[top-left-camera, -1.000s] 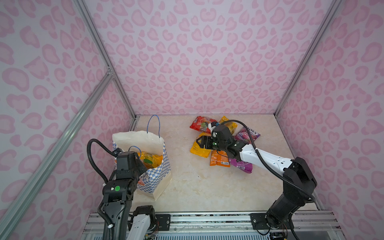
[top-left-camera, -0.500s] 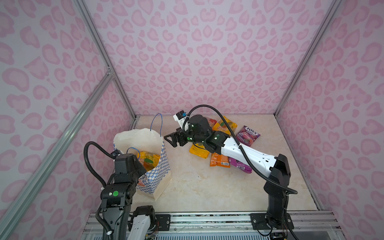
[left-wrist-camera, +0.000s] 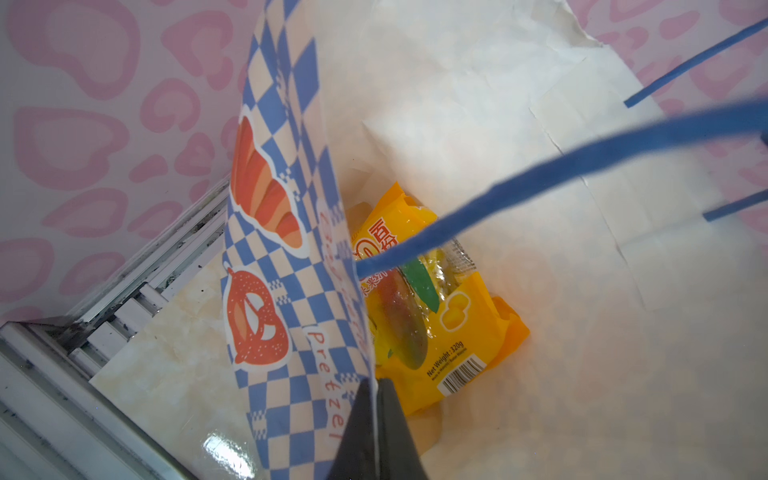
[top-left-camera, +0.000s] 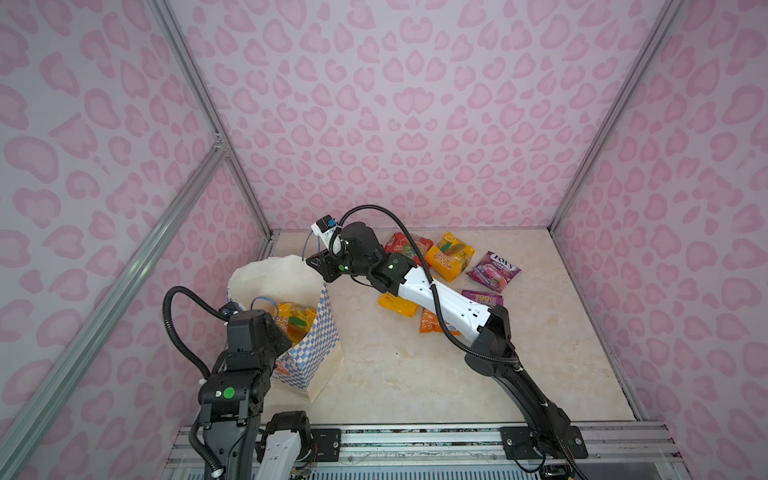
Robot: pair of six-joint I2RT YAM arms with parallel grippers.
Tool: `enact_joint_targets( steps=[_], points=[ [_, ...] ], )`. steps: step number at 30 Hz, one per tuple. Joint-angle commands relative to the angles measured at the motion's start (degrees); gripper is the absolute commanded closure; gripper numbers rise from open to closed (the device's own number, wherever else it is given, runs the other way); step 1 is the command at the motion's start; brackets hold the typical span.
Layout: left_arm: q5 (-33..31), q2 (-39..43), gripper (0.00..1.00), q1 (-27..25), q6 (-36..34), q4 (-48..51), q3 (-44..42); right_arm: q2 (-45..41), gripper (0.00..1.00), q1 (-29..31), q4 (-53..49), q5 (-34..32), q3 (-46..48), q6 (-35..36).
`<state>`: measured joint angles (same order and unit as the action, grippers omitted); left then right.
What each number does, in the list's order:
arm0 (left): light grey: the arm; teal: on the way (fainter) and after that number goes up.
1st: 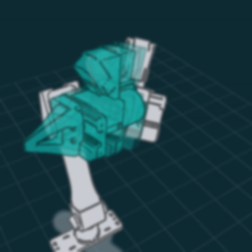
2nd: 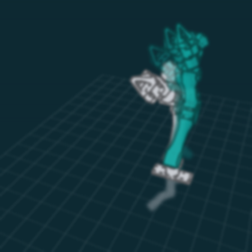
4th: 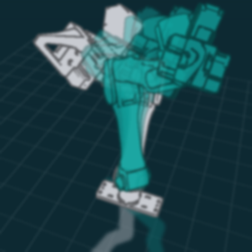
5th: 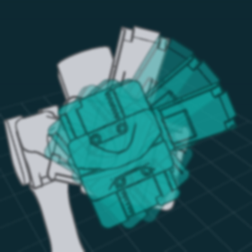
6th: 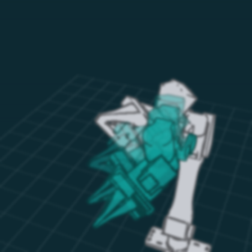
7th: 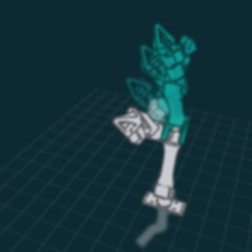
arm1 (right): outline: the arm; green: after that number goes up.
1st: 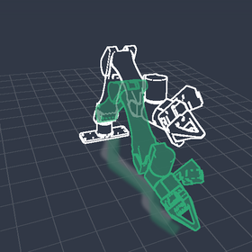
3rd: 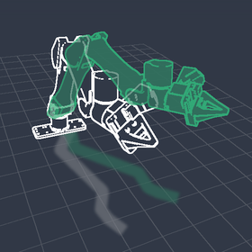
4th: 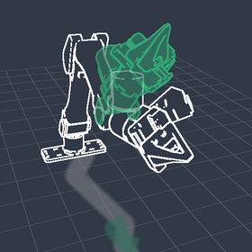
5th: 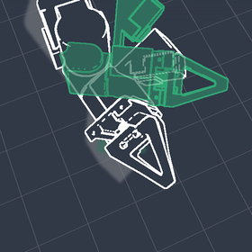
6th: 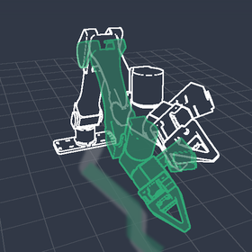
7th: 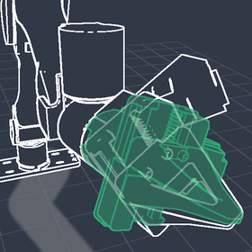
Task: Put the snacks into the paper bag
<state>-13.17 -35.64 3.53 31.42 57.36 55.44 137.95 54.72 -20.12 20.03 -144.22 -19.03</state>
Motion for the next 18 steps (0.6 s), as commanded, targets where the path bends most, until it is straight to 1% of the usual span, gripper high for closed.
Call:
enact_joint_targets(
  steps=[1, 5, 6, 11, 18],
  points=[
    [3.1, -1.0, 0.97, 0.0, -1.1, -0.2, 0.9, -0.6, 1.0, -0.4, 0.2, 1.2, 0.3, 0.1],
    [6.2, -2.8, 0.97, 0.0, -1.4, -1.2, 1.4, -5.1, 1.0, -0.8, 1.3, -0.2, 5.5, 0.8],
    [6.7, -3.4, 0.97, 0.0, -1.5, -1.5, 1.9, -6.5, 1.0, -1.0, 2.1, -0.9, 8.0, 1.1],
    [9.4, -8.1, 0.97, 0.0, -2.6, -3.1, 5.2, -19.1, 1.0, -1.7, 9.3, -4.4, 24.0, 1.5],
    [14.2, -18.7, 0.97, -0.4, -3.6, -8.6, 9.4, -33.5, 1.0, -2.2, 16.0, -15.1, 44.1, 1.3]
  ],
)
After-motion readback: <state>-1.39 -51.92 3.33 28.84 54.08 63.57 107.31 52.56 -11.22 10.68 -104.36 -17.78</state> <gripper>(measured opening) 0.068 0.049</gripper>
